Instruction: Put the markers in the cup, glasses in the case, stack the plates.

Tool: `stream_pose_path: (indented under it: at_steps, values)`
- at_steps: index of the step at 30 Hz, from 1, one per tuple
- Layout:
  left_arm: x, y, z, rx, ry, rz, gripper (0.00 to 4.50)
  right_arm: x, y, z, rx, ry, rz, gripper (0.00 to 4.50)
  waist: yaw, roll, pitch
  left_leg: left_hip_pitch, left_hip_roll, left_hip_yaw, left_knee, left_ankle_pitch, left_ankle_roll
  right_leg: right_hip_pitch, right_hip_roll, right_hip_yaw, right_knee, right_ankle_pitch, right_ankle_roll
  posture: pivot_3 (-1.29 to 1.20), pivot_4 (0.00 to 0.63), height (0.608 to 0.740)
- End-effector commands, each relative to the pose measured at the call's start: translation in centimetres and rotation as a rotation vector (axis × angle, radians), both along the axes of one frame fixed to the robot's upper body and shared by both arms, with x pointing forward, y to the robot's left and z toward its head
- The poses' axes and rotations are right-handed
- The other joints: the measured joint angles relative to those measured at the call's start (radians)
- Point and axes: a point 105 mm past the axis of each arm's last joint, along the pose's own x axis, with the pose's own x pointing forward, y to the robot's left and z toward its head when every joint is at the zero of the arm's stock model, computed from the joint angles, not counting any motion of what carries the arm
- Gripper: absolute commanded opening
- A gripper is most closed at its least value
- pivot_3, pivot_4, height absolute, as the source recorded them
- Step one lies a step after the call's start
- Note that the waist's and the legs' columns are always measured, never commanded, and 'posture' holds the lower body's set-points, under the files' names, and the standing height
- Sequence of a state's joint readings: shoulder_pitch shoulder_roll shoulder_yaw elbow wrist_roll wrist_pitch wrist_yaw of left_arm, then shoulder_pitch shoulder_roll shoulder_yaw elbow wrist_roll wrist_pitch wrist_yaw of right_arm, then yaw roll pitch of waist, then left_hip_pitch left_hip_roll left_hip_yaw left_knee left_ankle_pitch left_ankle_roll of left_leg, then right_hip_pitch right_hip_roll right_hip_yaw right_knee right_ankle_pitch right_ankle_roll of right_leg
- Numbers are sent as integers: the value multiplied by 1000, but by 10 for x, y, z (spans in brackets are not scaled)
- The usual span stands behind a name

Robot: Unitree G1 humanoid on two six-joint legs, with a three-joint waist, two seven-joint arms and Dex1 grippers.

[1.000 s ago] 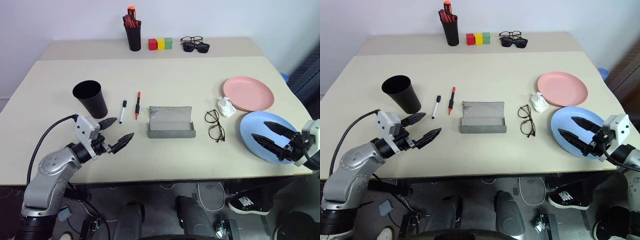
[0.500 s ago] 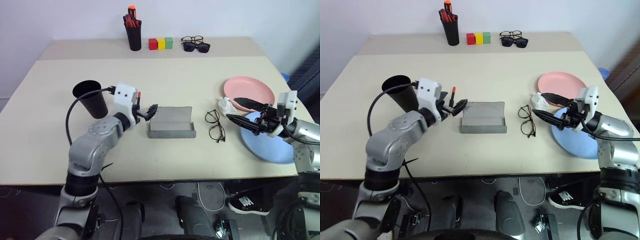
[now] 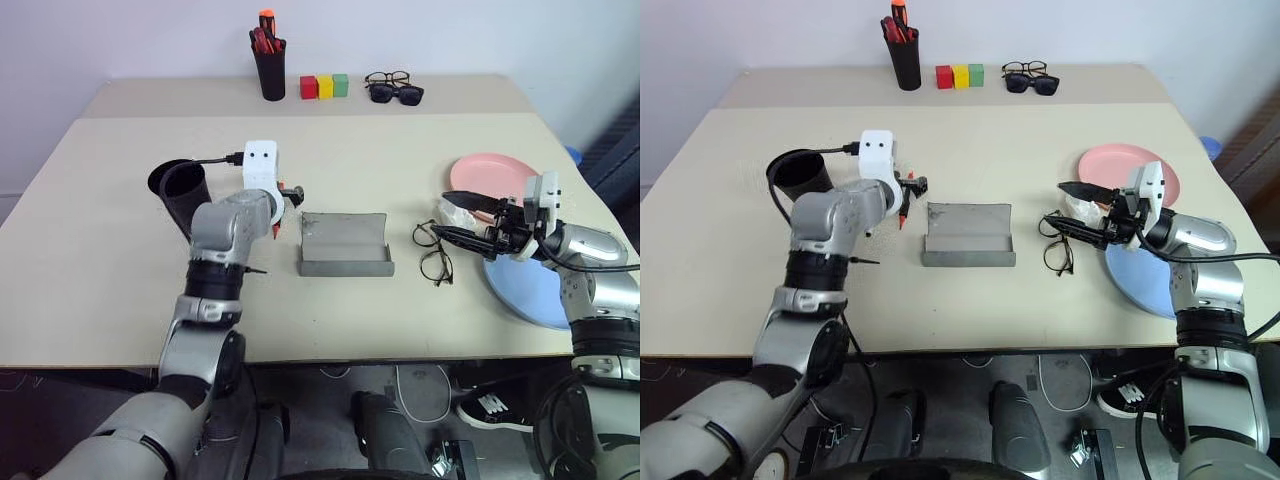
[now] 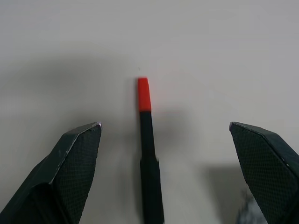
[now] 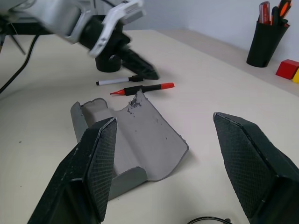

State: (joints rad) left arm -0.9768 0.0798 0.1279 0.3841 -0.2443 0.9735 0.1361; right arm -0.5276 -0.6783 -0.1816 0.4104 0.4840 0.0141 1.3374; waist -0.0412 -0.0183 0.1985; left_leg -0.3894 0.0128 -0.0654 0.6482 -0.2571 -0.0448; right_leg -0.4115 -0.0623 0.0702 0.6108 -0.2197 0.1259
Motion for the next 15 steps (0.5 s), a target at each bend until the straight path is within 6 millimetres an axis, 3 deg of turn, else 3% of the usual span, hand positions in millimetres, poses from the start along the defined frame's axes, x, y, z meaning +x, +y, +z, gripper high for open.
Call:
stream_pose_path:
  at_steps: [1, 14, 15]
  values:
    - [14, -4, 13, -21, -25, 38, 4500, -1, 3, 11, 8, -59, 0, 3325, 0, 0, 0, 0, 0, 0, 0, 0, 0, 0, 0, 0, 0, 0, 1, 0, 150, 740]
    - [32, -5, 2, -143, 141, 233, 4500, -5, -3, 4, 20, -54, -51, 3325, -1, -1, 0, -1, -1, 0, -1, 0, -1, -2, -1, 0, 0, 0, 3, 0, 150, 740]
    - [32, -4, 1, -151, 151, 245, 4250, -5, -4, 4, 21, -54, -57, 3355, -2, -1, 0, -1, -1, 0, -1, 0, -1, -2, -1, 0, 0, 0, 3, 0, 150, 740]
